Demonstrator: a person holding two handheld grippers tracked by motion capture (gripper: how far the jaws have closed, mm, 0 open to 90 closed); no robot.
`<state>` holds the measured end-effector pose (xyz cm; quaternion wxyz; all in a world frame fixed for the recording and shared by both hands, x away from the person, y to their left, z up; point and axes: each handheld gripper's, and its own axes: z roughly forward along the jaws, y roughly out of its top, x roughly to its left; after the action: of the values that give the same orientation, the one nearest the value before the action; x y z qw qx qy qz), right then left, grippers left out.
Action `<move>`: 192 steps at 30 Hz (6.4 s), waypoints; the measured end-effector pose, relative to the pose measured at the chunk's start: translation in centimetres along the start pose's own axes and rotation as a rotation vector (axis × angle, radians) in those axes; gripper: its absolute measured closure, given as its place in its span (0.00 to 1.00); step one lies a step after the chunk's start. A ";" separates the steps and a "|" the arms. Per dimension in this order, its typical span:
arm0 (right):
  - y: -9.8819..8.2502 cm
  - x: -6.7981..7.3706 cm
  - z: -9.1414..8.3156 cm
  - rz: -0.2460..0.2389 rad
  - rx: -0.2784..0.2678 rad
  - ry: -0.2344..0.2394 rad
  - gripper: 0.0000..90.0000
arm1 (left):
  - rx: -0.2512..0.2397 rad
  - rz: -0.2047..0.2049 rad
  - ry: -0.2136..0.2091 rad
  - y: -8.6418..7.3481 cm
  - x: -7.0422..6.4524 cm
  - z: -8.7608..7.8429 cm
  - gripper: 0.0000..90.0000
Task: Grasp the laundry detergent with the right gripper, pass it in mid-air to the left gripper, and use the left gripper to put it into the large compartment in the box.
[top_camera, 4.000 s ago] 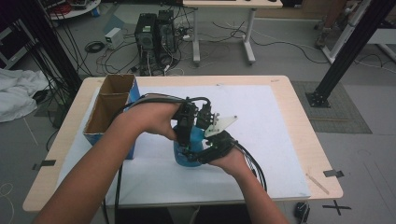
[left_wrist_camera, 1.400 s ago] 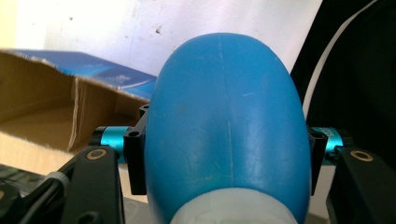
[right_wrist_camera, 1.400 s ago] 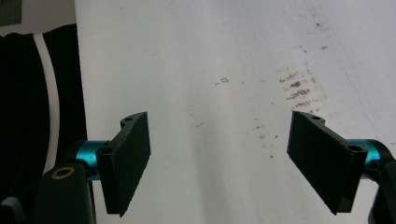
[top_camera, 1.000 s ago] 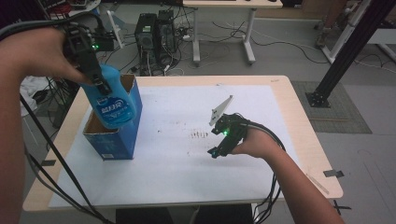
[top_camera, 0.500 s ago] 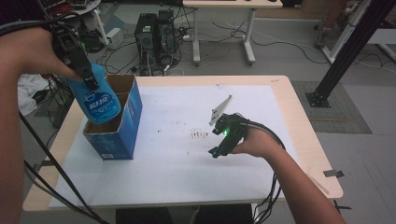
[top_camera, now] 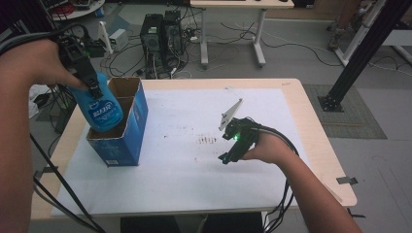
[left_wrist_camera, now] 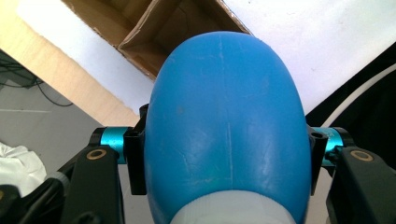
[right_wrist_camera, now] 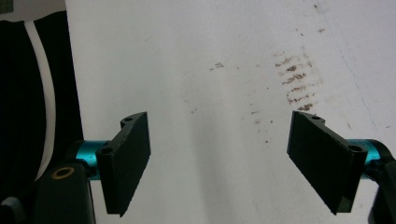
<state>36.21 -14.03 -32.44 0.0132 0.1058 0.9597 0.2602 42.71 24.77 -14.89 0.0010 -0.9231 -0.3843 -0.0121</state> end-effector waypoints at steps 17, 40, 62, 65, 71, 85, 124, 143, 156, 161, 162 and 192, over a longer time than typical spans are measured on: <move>0.0 0.2 0.3 -0.004 0.000 0.001 0.23 | 0.039 0.000 -0.029 1.0 0.5 6.7 0.43; -0.3 0.4 0.4 -0.004 0.012 -0.004 0.23 | 0.035 0.088 -0.020 1.5 0.7 13.2 0.43; -1.0 0.6 -1.6 0.003 0.077 -0.009 0.23 | 0.001 0.149 -0.018 1.5 0.4 14.4 0.42; -1.0 0.7 -2.0 0.004 0.089 -0.012 0.23 | -0.007 0.155 -0.014 1.5 0.4 14.4 0.41; -1.3 0.8 -2.5 0.010 0.090 -0.022 0.23 | -0.005 0.150 -0.015 1.2 0.5 14.4 0.36; -1.2 1.0 -2.6 0.008 0.094 -0.027 0.23 | -0.022 0.138 0.005 0.6 0.7 12.8 0.33; -1.6 1.4 -5.2 0.014 0.114 -0.052 0.23 | -0.041 0.202 0.036 -0.4 -2.0 7.7 0.20; -1.1 1.6 -7.0 0.004 0.136 -0.070 0.23 | -0.053 0.275 0.067 0.4 -4.8 4.5 0.11; 0.2 1.2 -7.0 -0.030 0.280 -0.039 0.23 | -0.041 0.476 0.036 3.1 -8.7 4.6 0.07; 1.0 0.8 -6.7 -0.051 0.325 -0.016 0.23 | -0.033 0.533 0.014 4.1 -10.1 5.2 0.07; 1.1 0.8 -6.8 -0.039 0.340 -0.013 0.23 | -0.030 0.543 0.010 4.2 -10.3 5.3 0.07; 3.1 -1.3 -6.8 -0.047 0.389 0.013 0.23 | -0.029 0.623 -0.008 5.8 -12.1 7.2 0.07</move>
<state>37.54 -15.09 -25.09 -0.0078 0.0824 0.9941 0.0702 38.46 12.12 -22.30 -0.0101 -0.9965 -0.0826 -0.0130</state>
